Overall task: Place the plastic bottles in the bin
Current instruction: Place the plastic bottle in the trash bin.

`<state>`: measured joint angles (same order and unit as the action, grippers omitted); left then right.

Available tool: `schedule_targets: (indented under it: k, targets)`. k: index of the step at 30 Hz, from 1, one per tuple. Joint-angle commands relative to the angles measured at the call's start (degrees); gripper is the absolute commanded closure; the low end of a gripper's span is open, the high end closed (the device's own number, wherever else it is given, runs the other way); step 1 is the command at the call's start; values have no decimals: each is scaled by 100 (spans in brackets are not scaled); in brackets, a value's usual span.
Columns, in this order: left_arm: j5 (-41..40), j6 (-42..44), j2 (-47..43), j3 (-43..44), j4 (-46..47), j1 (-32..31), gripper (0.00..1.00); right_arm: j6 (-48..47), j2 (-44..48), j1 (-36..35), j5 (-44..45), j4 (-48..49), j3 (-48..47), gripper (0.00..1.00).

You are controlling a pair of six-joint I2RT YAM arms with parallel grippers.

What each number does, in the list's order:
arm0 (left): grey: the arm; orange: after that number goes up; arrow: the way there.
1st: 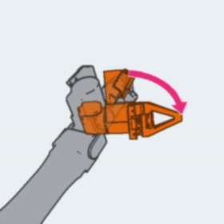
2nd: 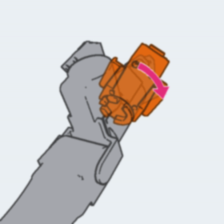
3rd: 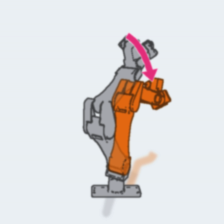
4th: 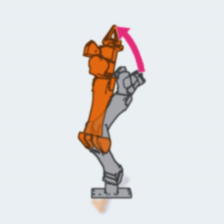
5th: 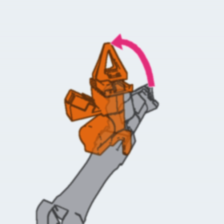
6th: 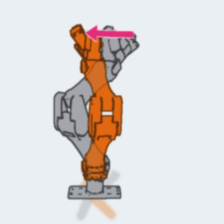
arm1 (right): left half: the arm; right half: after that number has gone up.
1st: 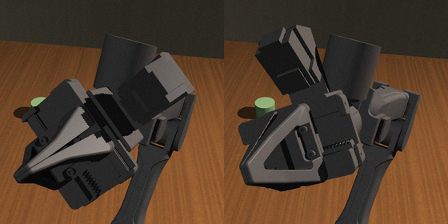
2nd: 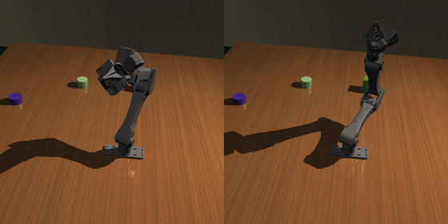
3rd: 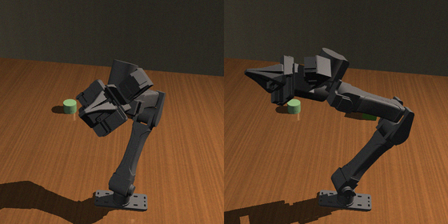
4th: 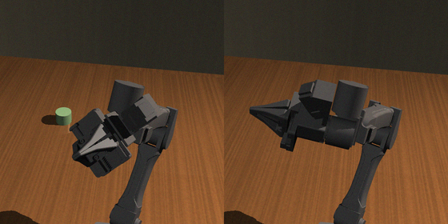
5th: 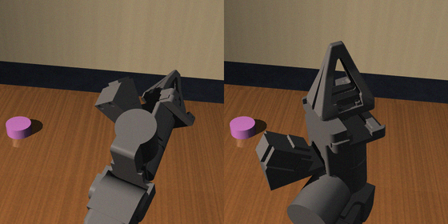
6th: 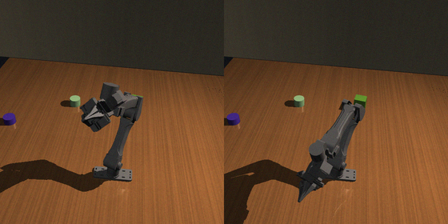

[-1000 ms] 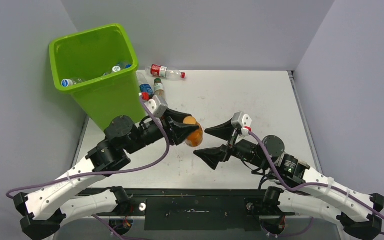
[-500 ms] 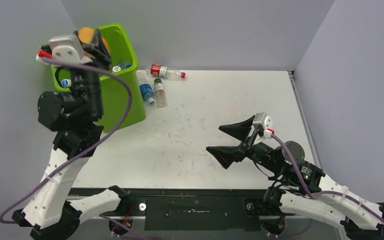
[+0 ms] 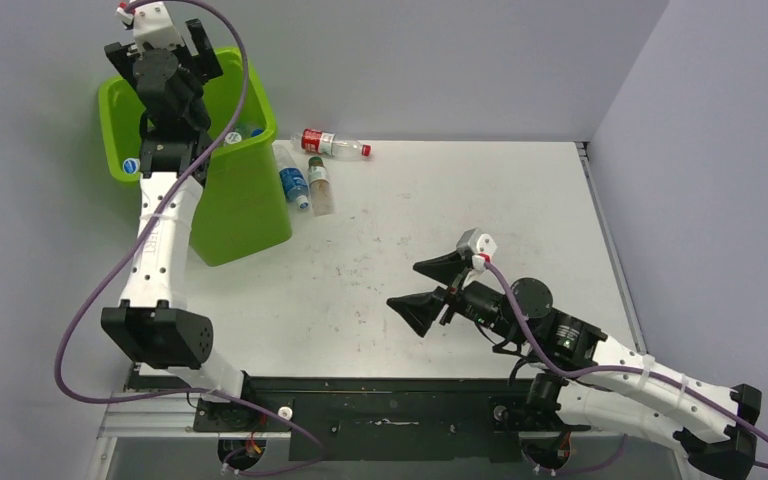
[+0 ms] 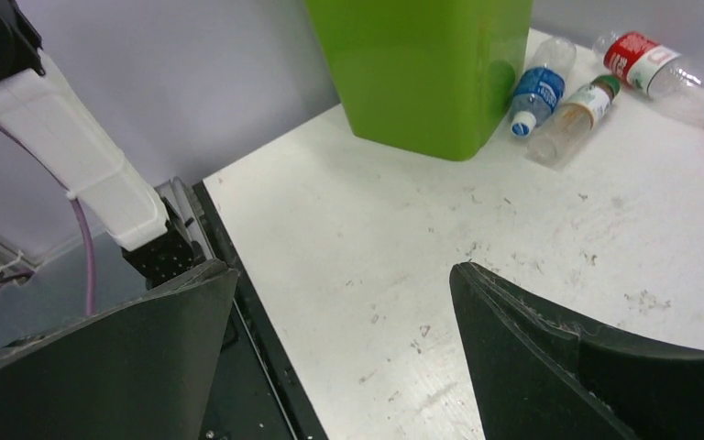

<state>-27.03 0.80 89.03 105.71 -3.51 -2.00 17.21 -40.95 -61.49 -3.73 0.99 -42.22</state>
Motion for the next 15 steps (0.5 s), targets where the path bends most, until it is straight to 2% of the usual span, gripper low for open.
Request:
schedule_targets:
  k: [1,3,8,13,15]
  targets:
    - [105,-417,64,714,49,-72,3,100,-180,70,181,591,144,10]
    - [8,-253,-191,499,479,-312,4,149,-233,128,346,677,204,10]
    - [-187,204,-1012,-113,1015,-1410,4,631,-658,544,1000,729,200,10]
    - [-165,213,-2321,-1842,1232,-2855,4,1361,-1628,1440,777,1336,287,10]
    - [48,36,-2836,-2593,1151,-3150,4,1668,-2334,1644,594,1783,288,10]
